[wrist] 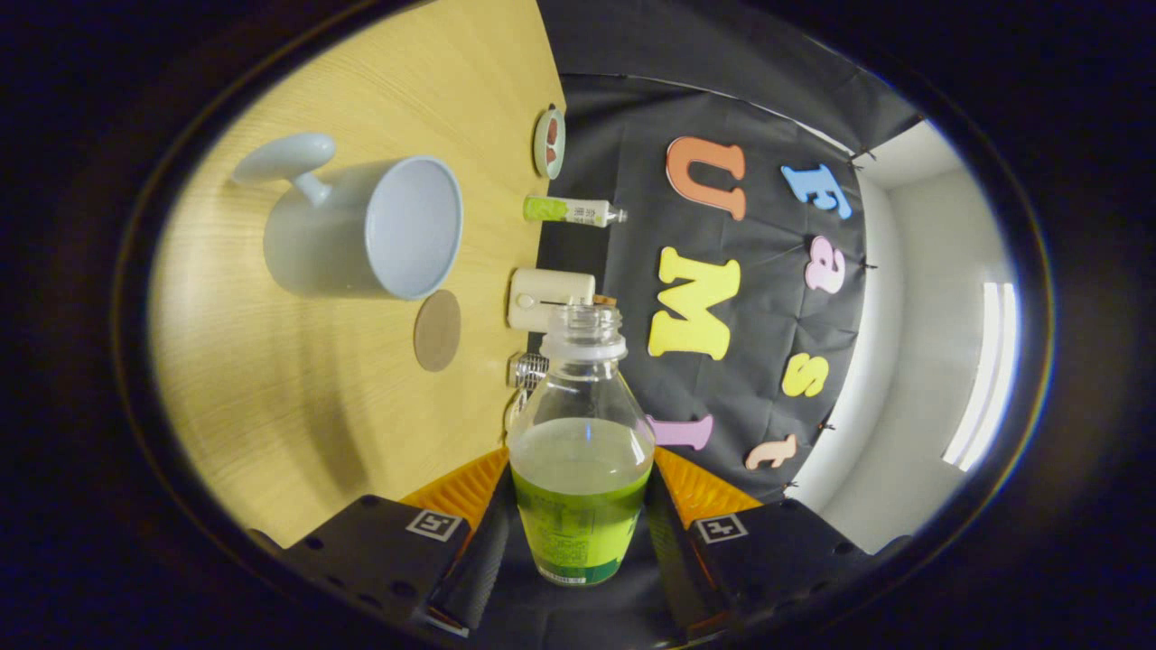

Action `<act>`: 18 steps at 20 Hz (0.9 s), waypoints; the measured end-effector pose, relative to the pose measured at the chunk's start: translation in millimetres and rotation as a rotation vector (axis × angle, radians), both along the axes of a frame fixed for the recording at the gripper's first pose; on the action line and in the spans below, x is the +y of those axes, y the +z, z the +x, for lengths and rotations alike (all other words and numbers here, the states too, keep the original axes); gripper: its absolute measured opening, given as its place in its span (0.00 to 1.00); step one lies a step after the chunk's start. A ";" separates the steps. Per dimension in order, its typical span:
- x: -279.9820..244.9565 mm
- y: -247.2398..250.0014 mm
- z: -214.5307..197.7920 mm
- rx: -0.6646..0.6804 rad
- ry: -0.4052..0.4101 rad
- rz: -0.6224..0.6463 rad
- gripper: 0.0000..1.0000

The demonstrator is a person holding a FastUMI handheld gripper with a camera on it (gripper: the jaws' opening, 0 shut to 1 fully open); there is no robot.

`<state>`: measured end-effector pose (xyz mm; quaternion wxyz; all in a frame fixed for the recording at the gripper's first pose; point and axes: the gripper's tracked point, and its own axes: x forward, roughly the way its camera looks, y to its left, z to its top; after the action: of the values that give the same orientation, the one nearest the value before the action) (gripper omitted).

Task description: Take the bottle from table, then pour the juice into the cup, finally place the bottle on the coaster

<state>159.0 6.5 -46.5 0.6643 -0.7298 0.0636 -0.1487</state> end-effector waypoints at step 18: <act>32.4 23.3 -5.6 -0.066 -0.018 -0.214 0.79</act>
<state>153.5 39.0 -23.2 0.5828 -0.7908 0.0322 -0.1844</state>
